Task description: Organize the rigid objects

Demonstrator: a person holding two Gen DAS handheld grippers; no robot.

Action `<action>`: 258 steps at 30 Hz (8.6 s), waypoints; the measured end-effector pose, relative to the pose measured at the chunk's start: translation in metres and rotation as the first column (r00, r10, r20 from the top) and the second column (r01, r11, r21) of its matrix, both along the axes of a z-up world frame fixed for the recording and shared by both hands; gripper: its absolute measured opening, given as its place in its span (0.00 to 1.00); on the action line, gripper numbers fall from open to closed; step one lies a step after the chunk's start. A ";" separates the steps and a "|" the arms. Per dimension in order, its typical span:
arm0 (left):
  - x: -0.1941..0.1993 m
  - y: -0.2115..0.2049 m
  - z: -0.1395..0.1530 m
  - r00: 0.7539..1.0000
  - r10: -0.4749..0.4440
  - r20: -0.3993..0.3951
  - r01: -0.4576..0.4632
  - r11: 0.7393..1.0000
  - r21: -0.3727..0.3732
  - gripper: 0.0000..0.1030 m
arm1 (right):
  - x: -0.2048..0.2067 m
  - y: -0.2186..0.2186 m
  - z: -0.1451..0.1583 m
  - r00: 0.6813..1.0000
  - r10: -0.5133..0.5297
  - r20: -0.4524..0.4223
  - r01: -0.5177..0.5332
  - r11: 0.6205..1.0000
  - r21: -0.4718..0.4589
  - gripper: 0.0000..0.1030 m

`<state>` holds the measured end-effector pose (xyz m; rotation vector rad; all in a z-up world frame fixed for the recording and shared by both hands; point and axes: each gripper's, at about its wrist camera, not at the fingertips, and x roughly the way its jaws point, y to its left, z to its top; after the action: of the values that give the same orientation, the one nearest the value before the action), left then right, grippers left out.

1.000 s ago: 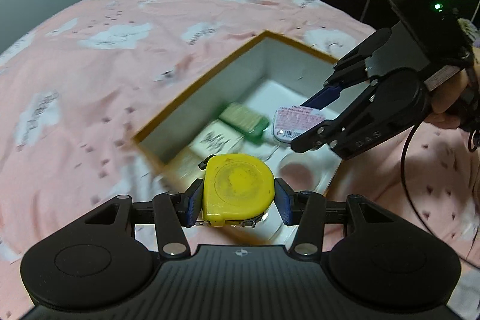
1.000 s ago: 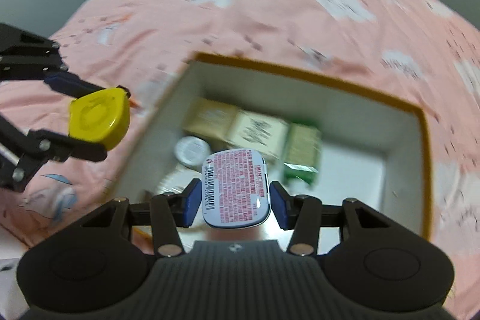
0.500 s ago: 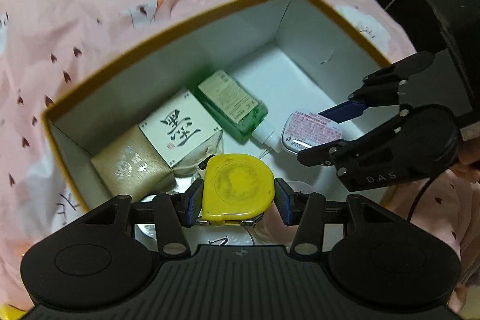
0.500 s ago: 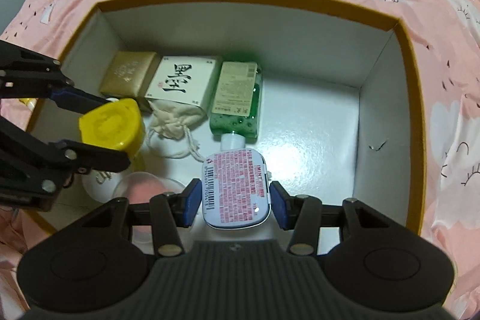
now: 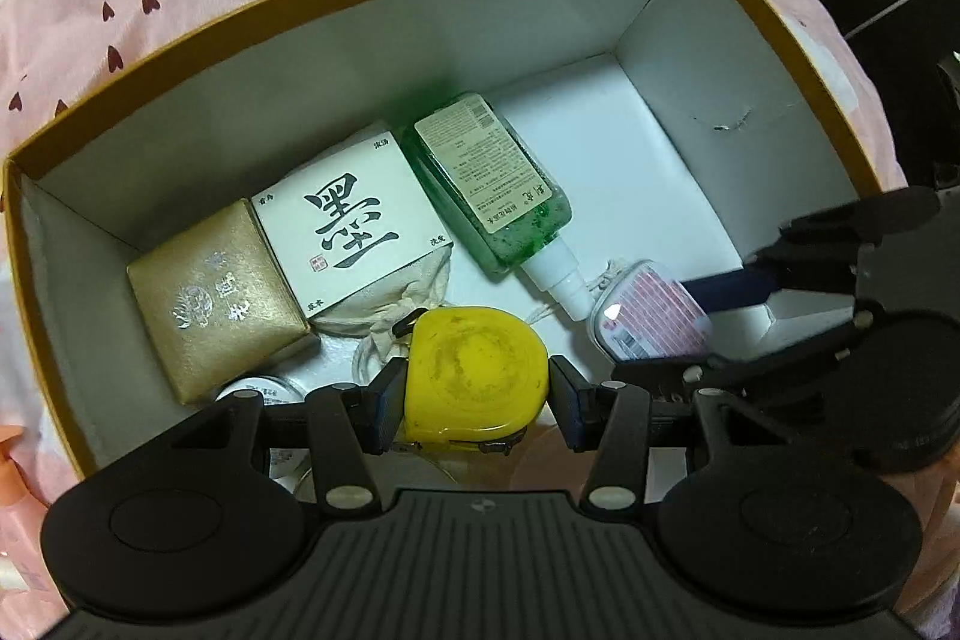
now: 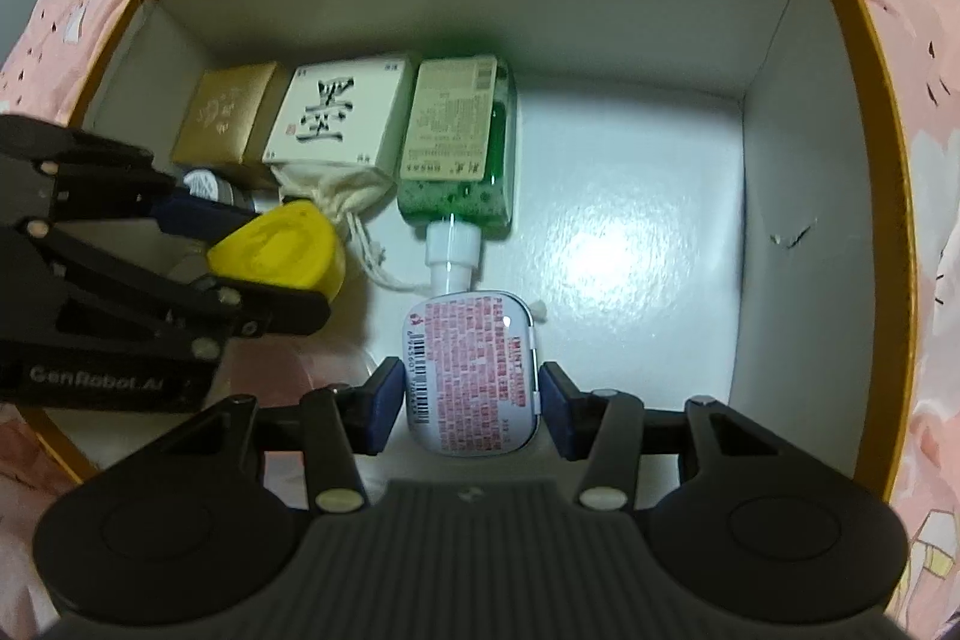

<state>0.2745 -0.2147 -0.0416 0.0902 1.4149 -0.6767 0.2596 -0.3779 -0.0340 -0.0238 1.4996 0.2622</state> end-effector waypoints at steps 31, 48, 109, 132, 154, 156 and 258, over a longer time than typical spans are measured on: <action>0.001 0.005 0.009 0.997 0.054 -0.059 -0.053 0.998 0.014 0.46 | -0.004 0.003 0.012 0.999 0.053 0.004 -0.053 0.998 -0.041 0.56; 0.002 0.015 0.006 0.996 0.074 -0.056 -0.074 0.997 -0.001 0.21 | -0.012 0.009 0.028 0.996 0.070 0.052 -0.065 0.994 -0.086 0.55; -0.081 0.325 -0.038 0.453 0.861 0.230 -0.843 0.498 -0.202 0.50 | -0.010 0.266 -0.058 0.944 -0.157 0.289 0.030 0.917 0.398 0.50; -0.090 0.335 -0.031 0.428 0.860 0.278 -0.833 0.495 -0.248 0.31 | 0.001 0.291 -0.069 0.946 -0.093 0.312 -0.048 0.908 0.417 0.50; -0.131 0.254 0.061 0.499 0.794 0.347 -0.658 0.607 -0.445 0.30 | -0.063 0.190 0.075 0.826 -0.036 0.562 -0.156 0.944 0.290 0.50; -0.129 0.236 0.070 0.535 0.765 0.357 -0.612 0.643 -0.460 0.30 | -0.065 0.168 0.086 0.819 -0.032 0.573 -0.142 0.956 0.257 0.50; -0.137 0.074 0.154 0.562 0.319 0.763 -0.148 0.947 -0.286 0.87 | -0.107 0.011 0.163 0.717 0.004 0.697 0.050 0.997 -0.057 0.94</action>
<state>0.1379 -0.1411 0.1129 0.0415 0.4453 -0.4392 0.1525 -0.3669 0.1290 -0.1479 0.7402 0.1484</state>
